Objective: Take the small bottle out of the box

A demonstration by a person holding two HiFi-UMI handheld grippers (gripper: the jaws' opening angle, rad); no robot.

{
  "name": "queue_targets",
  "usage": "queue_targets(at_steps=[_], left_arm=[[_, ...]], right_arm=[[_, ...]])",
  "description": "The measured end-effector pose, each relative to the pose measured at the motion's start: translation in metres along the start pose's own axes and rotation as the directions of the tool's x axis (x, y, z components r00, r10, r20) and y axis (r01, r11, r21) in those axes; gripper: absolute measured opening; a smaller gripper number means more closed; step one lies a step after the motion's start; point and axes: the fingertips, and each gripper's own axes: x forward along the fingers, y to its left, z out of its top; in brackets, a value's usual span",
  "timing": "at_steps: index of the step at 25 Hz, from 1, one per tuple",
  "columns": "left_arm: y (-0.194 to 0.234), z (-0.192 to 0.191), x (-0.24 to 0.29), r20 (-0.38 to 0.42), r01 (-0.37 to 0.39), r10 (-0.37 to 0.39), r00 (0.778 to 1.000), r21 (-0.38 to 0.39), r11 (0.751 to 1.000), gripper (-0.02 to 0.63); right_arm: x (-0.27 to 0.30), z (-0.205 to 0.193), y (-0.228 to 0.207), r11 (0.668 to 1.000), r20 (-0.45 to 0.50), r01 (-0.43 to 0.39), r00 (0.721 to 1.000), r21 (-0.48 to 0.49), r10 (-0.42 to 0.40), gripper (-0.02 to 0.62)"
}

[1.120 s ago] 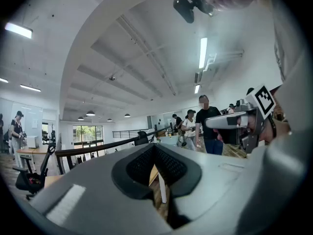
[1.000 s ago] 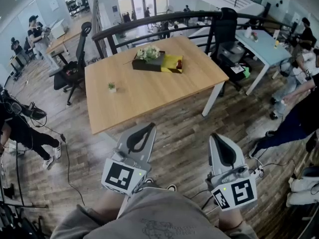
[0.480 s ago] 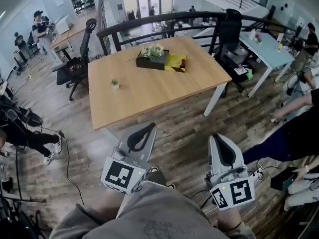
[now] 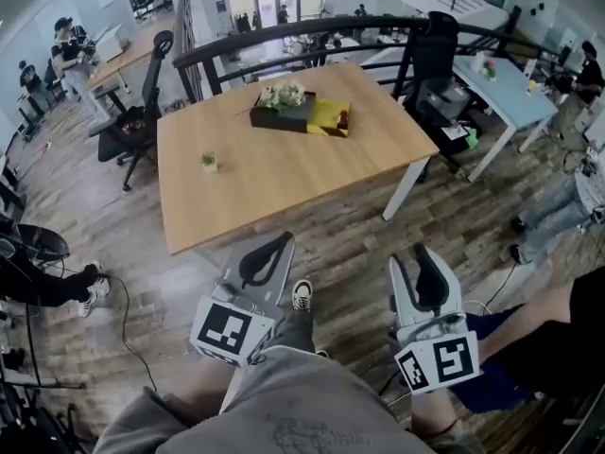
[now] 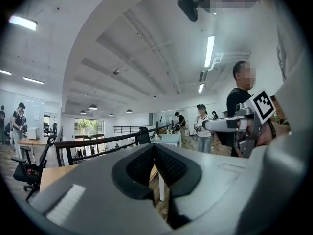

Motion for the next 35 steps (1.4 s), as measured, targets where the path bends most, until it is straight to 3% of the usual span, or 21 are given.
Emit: queue_targets(at_steps=[14, 25, 35], left_arm=[[0.113, -0.014, 0.137, -0.016, 0.015, -0.016, 1.000, -0.035, 0.999, 0.002], [0.213, -0.021, 0.246, -0.050, 0.058, -0.059, 0.997, -0.023, 0.998, 0.000], [0.262, -0.057, 0.316, -0.119, 0.078, -0.084, 0.989, -0.056, 0.995, 0.002]], right_arm=[[0.164, -0.020, -0.063, 1.000, -0.096, -0.002, 0.995, 0.007, 0.003, 0.147], [0.309, -0.046, -0.111, 0.993, -0.200, 0.036, 0.980, 0.113, -0.013, 0.147], [0.397, -0.100, -0.142, 0.974, -0.324, 0.076, 0.946, 0.213, -0.003, 0.149]])
